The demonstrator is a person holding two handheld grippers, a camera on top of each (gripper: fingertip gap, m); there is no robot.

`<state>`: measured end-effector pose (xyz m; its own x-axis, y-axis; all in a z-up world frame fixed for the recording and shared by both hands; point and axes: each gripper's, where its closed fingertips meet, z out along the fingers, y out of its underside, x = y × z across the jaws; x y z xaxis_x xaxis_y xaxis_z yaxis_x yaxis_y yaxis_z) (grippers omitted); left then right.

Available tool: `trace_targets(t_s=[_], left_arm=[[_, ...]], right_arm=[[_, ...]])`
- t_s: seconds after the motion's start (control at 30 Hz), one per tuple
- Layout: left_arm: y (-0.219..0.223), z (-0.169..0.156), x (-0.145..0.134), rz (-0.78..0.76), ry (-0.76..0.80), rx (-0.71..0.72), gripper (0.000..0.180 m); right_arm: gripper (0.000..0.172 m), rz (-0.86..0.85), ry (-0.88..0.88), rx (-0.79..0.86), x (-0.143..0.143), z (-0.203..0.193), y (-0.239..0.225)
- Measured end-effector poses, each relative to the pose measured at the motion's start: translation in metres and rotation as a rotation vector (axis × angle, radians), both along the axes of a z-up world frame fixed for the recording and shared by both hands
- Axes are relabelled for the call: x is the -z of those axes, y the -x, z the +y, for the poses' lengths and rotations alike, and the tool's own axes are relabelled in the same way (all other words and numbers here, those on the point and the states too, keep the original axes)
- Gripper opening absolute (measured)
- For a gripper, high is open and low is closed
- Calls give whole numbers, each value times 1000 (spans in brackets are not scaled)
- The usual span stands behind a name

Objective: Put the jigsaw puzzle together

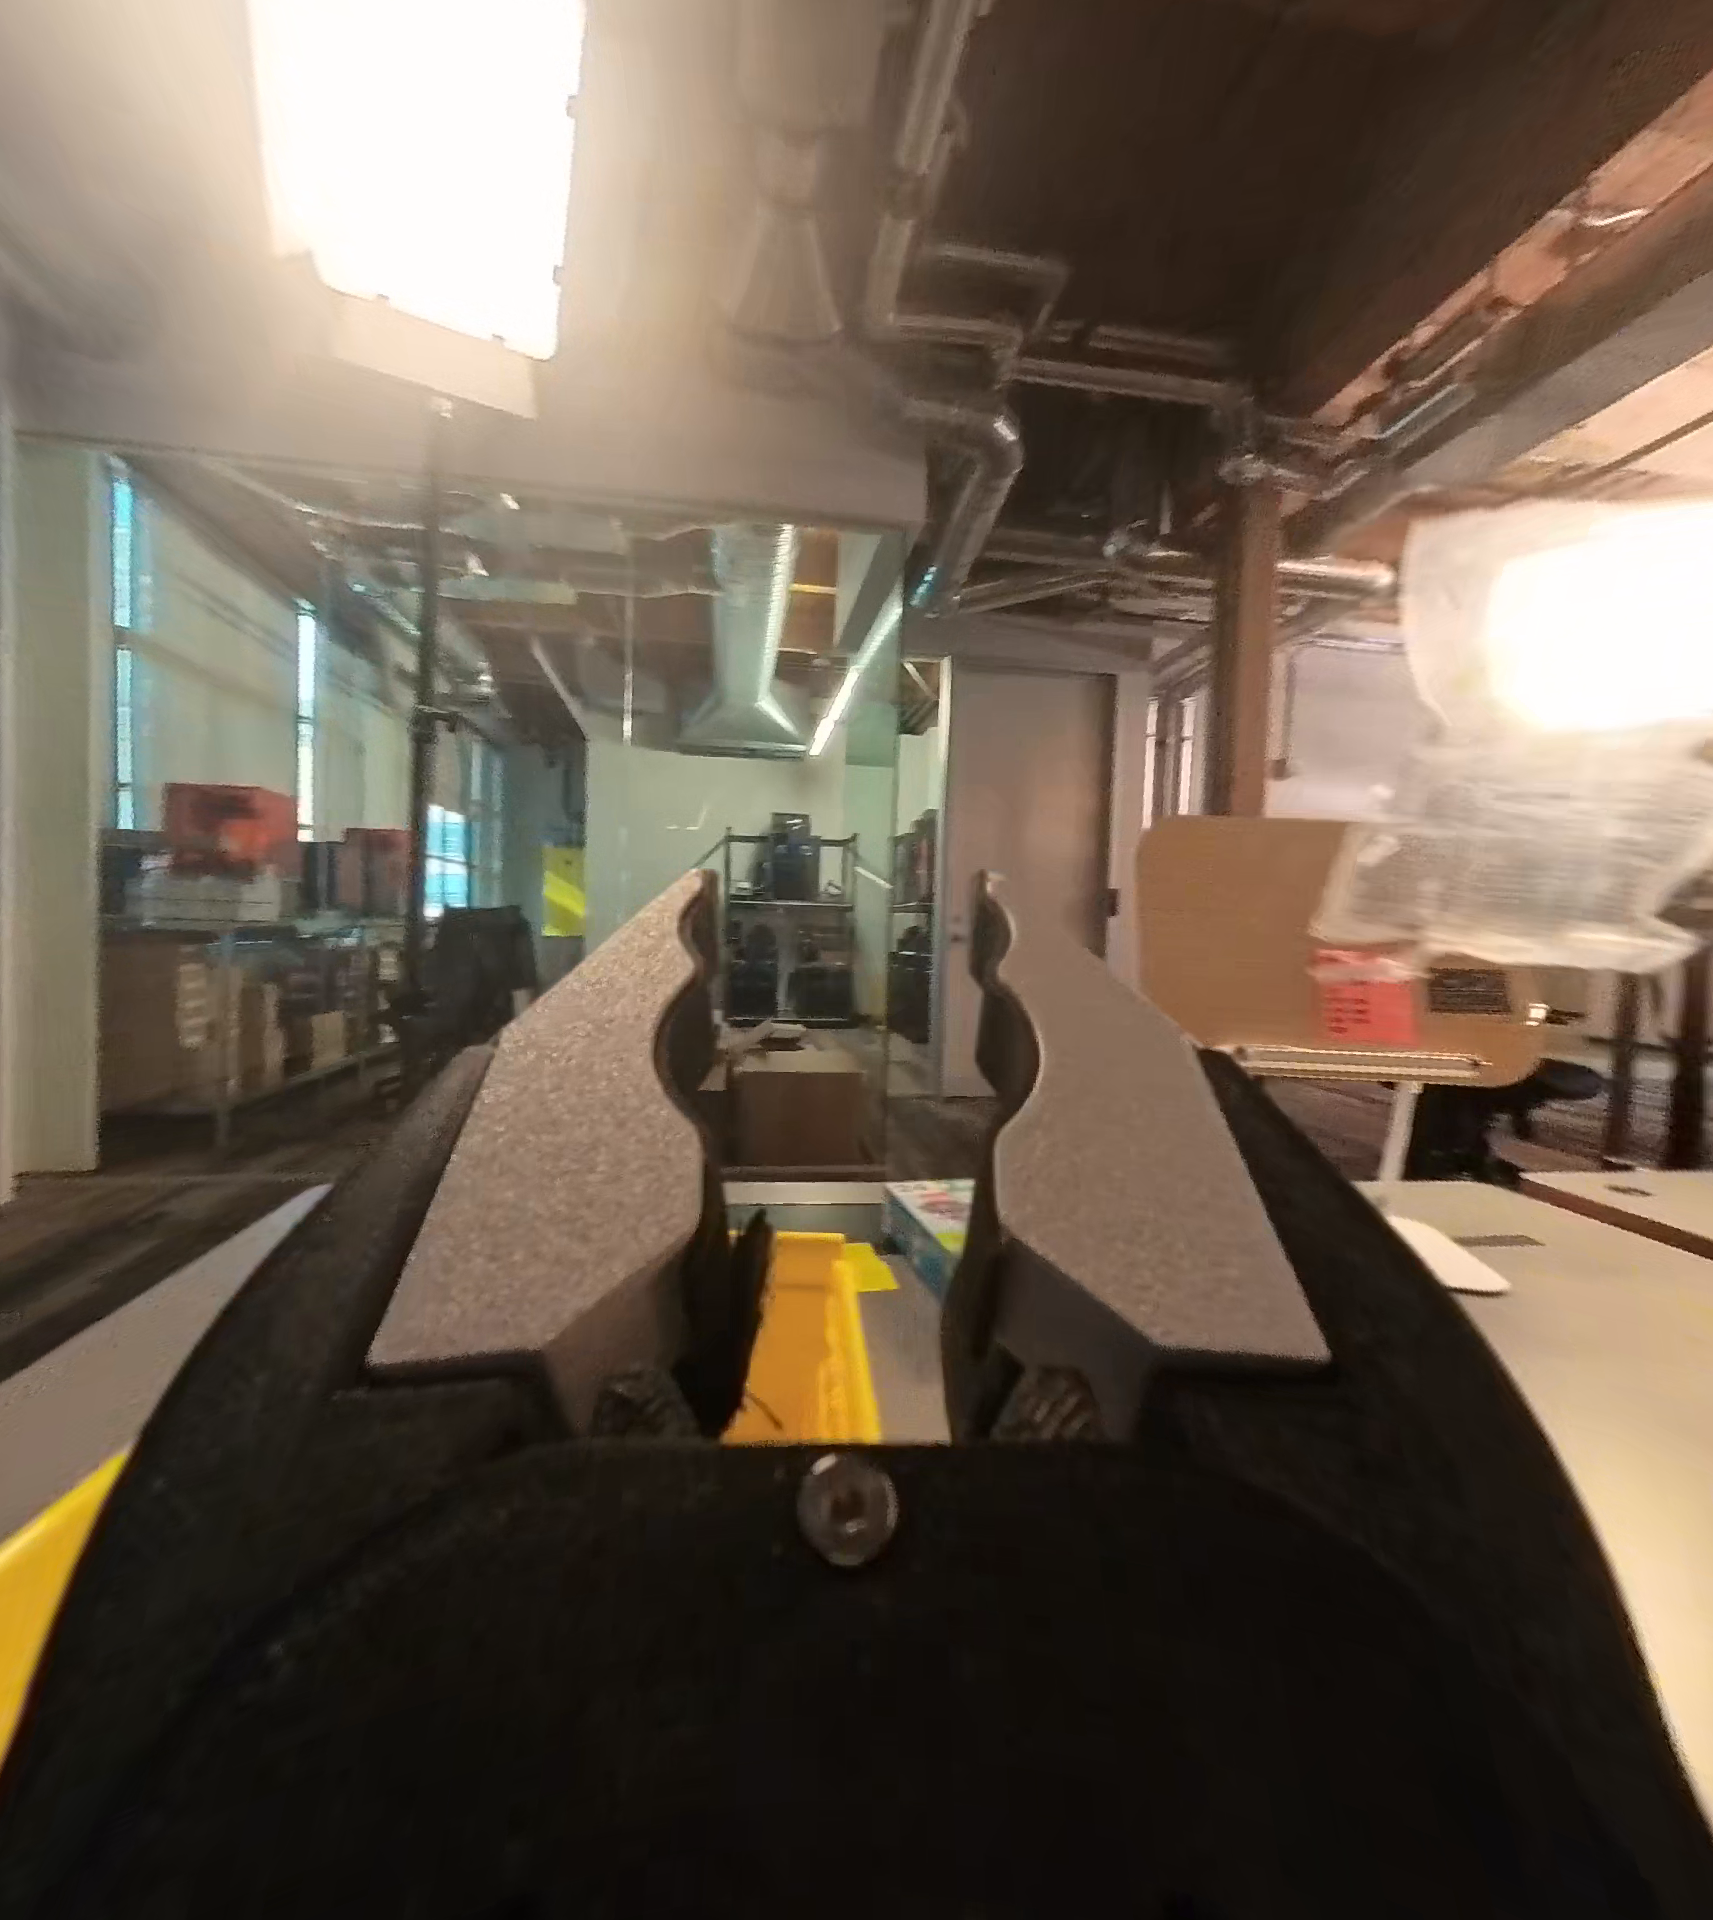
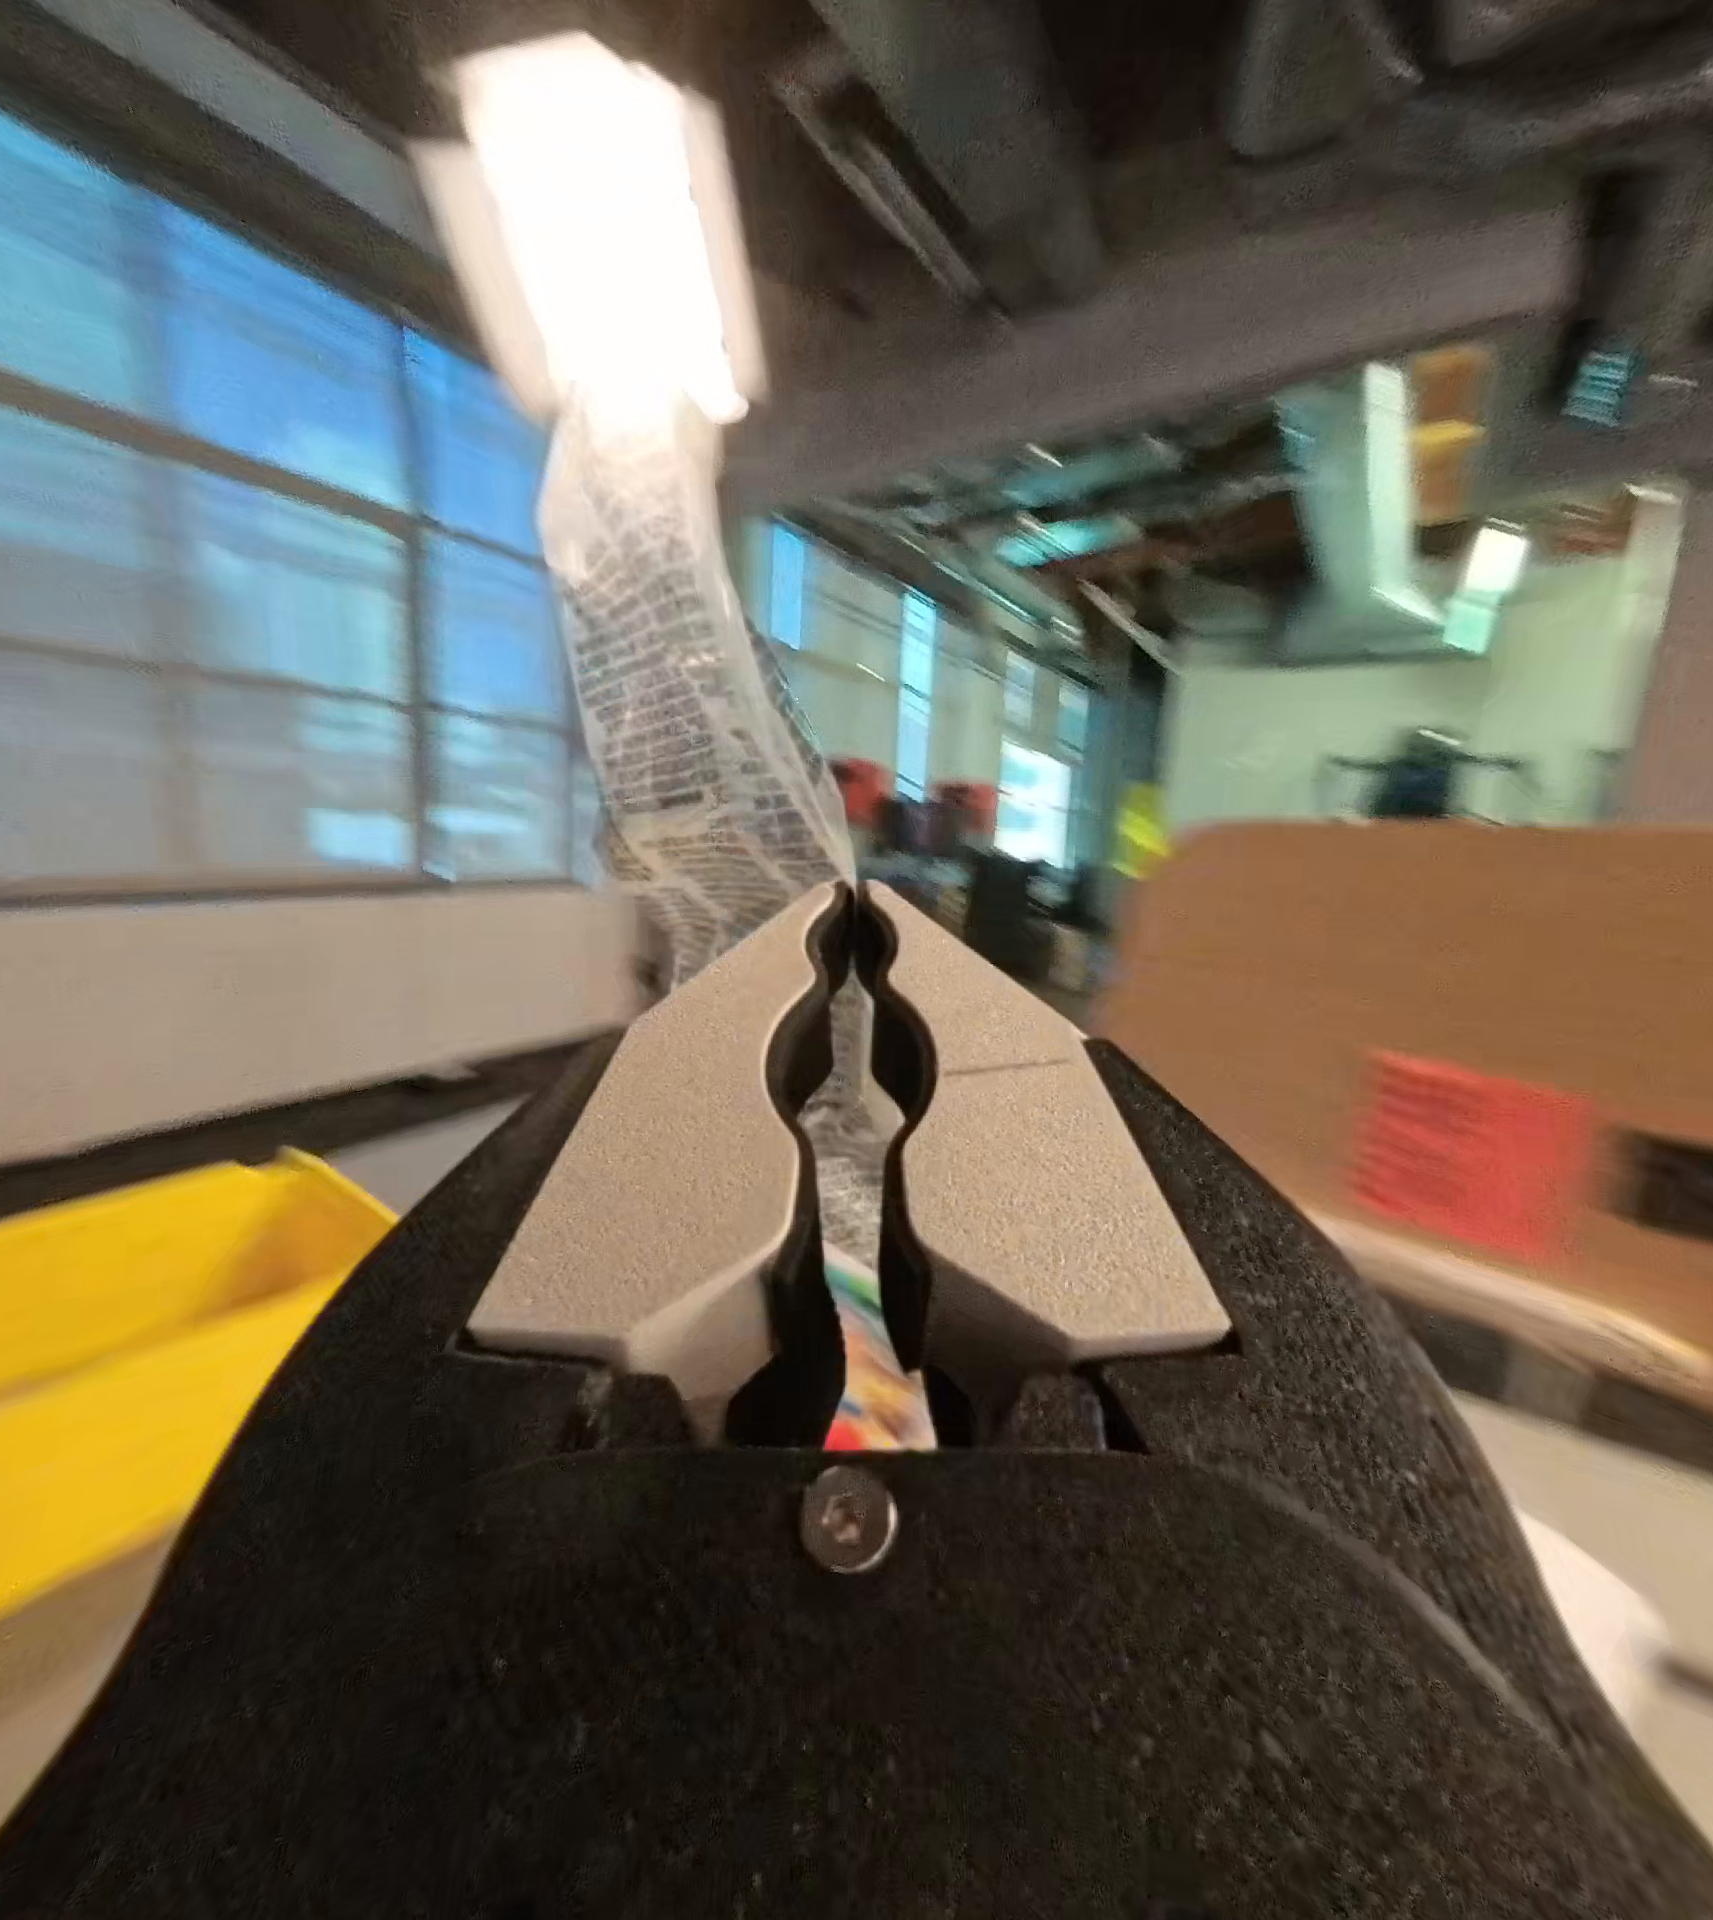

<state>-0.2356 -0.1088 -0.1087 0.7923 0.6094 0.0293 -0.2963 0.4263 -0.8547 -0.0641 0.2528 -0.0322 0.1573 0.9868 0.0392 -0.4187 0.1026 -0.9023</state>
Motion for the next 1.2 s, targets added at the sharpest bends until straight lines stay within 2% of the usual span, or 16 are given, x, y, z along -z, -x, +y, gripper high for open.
trace_targets(t_s=[0.07,0.13,0.2,0.3,0.4,0.43,0.47,0.5,0.53,0.6,0.7,0.8,0.87,0.97,1.07,1.2], left_arm=[[-4,13,3,-2,9,38,46],[-4,20,7,-6,17,51,46],[-5,25,9,0,20,46,46],[-5,30,14,11,50,20,46],[-7,33,19,10,81,8,46],[-7,33,21,3,90,4,46],[-6,31,24,-6,98,-5,47],[-5,27,26,-16,108,-18,48],[-4,22,30,-28,117,-39,50],[0,8,37,-48,131,-95,52],[4,-14,52,-85,163,-174,54],[8,-27,73,-158,211,-202,59],[6,-27,90,-213,264,-163,64],[-5,-14,119,-294,365,-34,67],[-10,-6,149,-352,478,6,64],[-13,2,184,-435,582,37,56]], right_arm=[[0,-153,33,273,21,59,-74],[0,-343,77,633,53,120,-161],[0,-515,67,888,80,154,-232],[0,-815,117,984,133,177,-272],[0,-1115,262,862,203,188,-264],[28,-1150,311,868,217,194,-263],[63,-1161,335,915,223,201,-262],[94,-1145,322,984,221,206,-261],[112,-1107,272,1039,211,207,-253],[116,-939,110,1076,173,198,-221],[110,-563,-141,936,107,147,-146],[102,-260,-248,648,82,73,-76],[94,-114,-253,456,91,30,-39],[91,-23,-198,166,133,-20,7],[87,-45,-111,5,176,-40,34],[84,-123,-54,-133,205,-52,53]])
